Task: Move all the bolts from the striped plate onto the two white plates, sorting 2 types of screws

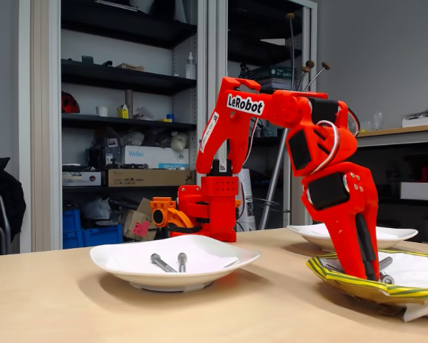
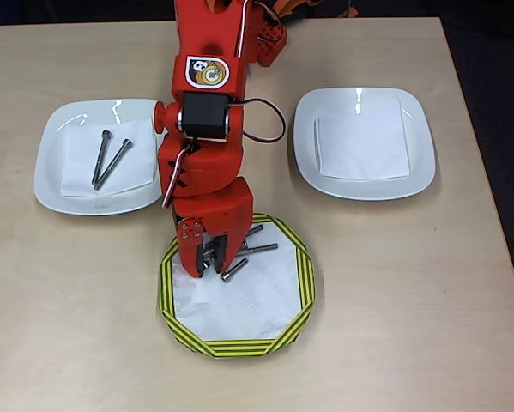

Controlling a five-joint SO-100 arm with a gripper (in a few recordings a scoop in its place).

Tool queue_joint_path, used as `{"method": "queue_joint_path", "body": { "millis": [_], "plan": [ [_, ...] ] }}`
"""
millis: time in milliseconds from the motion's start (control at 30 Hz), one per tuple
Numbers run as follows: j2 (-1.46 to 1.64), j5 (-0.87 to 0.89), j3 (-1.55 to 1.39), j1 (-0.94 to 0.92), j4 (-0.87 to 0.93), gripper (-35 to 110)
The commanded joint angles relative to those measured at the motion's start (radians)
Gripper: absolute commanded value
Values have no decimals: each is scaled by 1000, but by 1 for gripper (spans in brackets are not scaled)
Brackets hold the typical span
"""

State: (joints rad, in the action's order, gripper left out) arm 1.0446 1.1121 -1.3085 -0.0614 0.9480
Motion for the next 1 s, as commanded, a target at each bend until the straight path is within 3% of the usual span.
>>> {"method": "queue_joint_path", "body": {
  "millis": [0, 400, 633, 767, 967],
  "plan": [
    [49, -18, -2, -25, 2, 7],
    [32, -40, 25, -8, 14, 6],
    [-9, -28, 230, 20, 77, 7],
    [-66, 37, 376, 63, 152, 8],
    [-106, 167, 390, 114, 126, 8]
  ]
}}
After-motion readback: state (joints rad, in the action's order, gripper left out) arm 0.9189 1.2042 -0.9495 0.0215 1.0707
